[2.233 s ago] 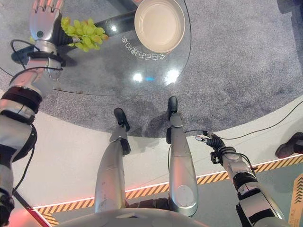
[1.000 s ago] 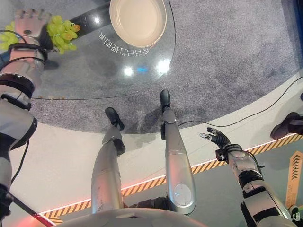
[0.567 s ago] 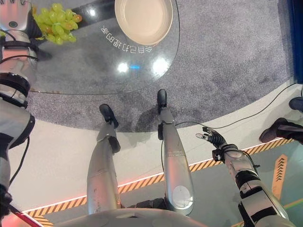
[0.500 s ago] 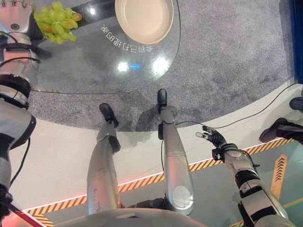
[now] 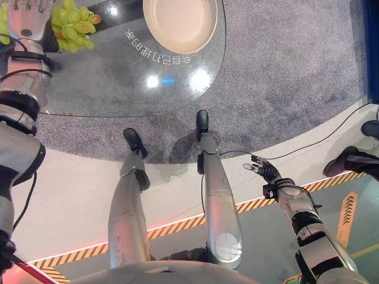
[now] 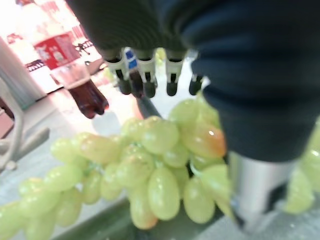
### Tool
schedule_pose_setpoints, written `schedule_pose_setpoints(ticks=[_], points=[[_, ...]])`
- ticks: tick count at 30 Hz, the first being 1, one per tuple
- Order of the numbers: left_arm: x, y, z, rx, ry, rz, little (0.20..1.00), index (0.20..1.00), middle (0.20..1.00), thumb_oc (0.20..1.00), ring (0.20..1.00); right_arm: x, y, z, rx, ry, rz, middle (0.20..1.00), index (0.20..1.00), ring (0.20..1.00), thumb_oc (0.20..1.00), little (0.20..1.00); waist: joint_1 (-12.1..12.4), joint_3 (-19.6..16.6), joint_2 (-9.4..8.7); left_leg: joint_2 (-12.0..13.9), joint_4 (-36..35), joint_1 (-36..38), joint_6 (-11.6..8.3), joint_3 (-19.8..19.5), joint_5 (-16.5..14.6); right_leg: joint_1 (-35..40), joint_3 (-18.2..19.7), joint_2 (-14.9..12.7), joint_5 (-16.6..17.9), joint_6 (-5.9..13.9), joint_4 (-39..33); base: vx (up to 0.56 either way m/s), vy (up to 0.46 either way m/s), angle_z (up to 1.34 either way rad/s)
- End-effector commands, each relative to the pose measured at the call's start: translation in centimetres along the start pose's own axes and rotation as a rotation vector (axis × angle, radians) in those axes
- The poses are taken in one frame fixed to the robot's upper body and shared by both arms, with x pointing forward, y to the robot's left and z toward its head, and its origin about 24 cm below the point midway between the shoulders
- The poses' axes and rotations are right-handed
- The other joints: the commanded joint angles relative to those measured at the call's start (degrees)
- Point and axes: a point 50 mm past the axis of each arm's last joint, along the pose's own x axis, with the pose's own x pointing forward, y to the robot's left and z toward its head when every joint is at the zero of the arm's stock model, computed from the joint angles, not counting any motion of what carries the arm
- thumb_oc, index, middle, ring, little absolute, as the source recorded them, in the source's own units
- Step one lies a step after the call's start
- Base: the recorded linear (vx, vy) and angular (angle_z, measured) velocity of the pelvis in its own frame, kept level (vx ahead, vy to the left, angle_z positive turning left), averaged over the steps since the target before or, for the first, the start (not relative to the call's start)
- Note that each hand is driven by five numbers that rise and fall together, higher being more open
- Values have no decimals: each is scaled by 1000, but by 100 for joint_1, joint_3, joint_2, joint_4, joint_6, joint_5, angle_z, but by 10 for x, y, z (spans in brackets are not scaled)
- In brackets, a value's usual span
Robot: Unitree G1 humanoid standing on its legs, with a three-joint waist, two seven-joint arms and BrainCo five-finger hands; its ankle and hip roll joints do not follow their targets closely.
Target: Pick up fruits into the plate
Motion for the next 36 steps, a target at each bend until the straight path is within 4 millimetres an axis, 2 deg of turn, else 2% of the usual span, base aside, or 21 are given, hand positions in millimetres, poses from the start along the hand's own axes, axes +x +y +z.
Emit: schedule_pose_setpoints(ticks=[1,5,6,10,11,13,15,16,17,18,25,29,30,36], points=[[8,15,-12,6,9,14,1000,1000,1000,1000,1000,-6,-10,-4,-6,22,-17,1000,1000,1000,1000,1000,-57,83,-131,-498,392,21,61,248,-845,141,44,404,-232,61,-148,0,0,0],[7,6,0,-44,-52,-111,1000,1000,1000,1000,1000,-6,-11,0,-12,7,-16,1000,1000,1000,1000,1000,-87,83,-113,-502,387,26,61,282,-848,138,56,386,-194,77,-188,-1,10,0],[3,-4,8,-96,-93,-237,1000,1000,1000,1000,1000,-6,-13,5,-18,-5,-16,1000,1000,1000,1000,1000,-99,83,-102,-489,384,37,66,322,-851,138,50,382,-195,86,-178,-3,41,-1],[-3,-15,12,-133,-99,-342,1000,1000,1000,1000,1000,-6,-16,11,-23,-16,-16,1000,1000,1000,1000,1000,-112,83,-98,-482,366,75,70,366,-850,169,41,385,-191,102,-187,-2,11,0],[-6,-21,13,-168,-91,-400,674,674,674,674,674,-6,-16,13,-25,-23,-15,1000,1000,1000,1000,1000,-120,83,-109,-471,349,91,71,388,-843,186,30,386,-179,113,-204,0,0,0],[-7,-23,14,-189,-93,-424,561,561,561,561,561,-6,-16,14,-26,-26,-16,1000,1000,1000,1000,1000,-125,83,-115,-467,339,105,69,400,-843,198,24,386,-174,116,-218,0,0,0],[-10,-28,17,-206,-91,-472,504,504,504,504,504,-6,-15,15,-23,-30,-18,1000,1000,1000,1000,1000,-127,83,-126,-461,348,118,62,408,-849,218,17,388,-163,120,-229,0,0,0],[-12,-32,17,-217,-84,-492,376,376,376,376,376,-7,-15,15,-22,-33,-16,1000,1000,1000,1000,1000,-137,83,-140,-449,349,137,65,420,-855,234,16,395,-159,124,-232,0,0,0],[-12,-32,17,-217,-84,-493,376,376,376,376,376,-7,-15,15,-22,-33,-16,1000,1000,1000,1000,1000,-137,83,-139,-449,349,139,65,420,-855,236,16,395,-159,124,-233,-12,-33,-1],[-16,-37,16,-233,-64,-525,200,200,200,200,200,-8,-15,15,-15,-41,-16,1000,1000,1000,1000,1000,-137,83,-163,-433,346,173,69,438,-859,272,0,406,-165,124,-237,-15,-54,-1],[-32,-59,7,-173,-22,-533,200,200,200,200,200,-8,-11,19,14,-82,-24,1000,1000,1000,1000,1000,-89,83,-244,-398,358,246,56,416,-866,383,-51,428,-178,122,-250,-15,-50,0],[-38,-63,2,-79,-32,-404,200,200,200,200,200,-8,-7,21,9,-116,-29,1000,1000,1000,1000,1000,-21,83,-287,-420,265,303,45,376,-823,468,-111,418,-166,133,-317,-46,-59,0],[-37,-61,0,-69,-34,-363,200,200,200,200,200,-7,-4,25,14,-131,-28,1000,1000,1000,1000,1000,-39,83,-340,-461,176,189,82,423,-591,353,-133,381,28,96,-390,-101,-129,1],[-51,-72,1,-162,11,-256,200,200,200,200,200,-3,16,25,46,-147,-12,1000,1000,1000,1000,1000,71,83,-484,-482,64,254,87,347,-571,453,-214,440,33,105,-436,-37,-76,0]])
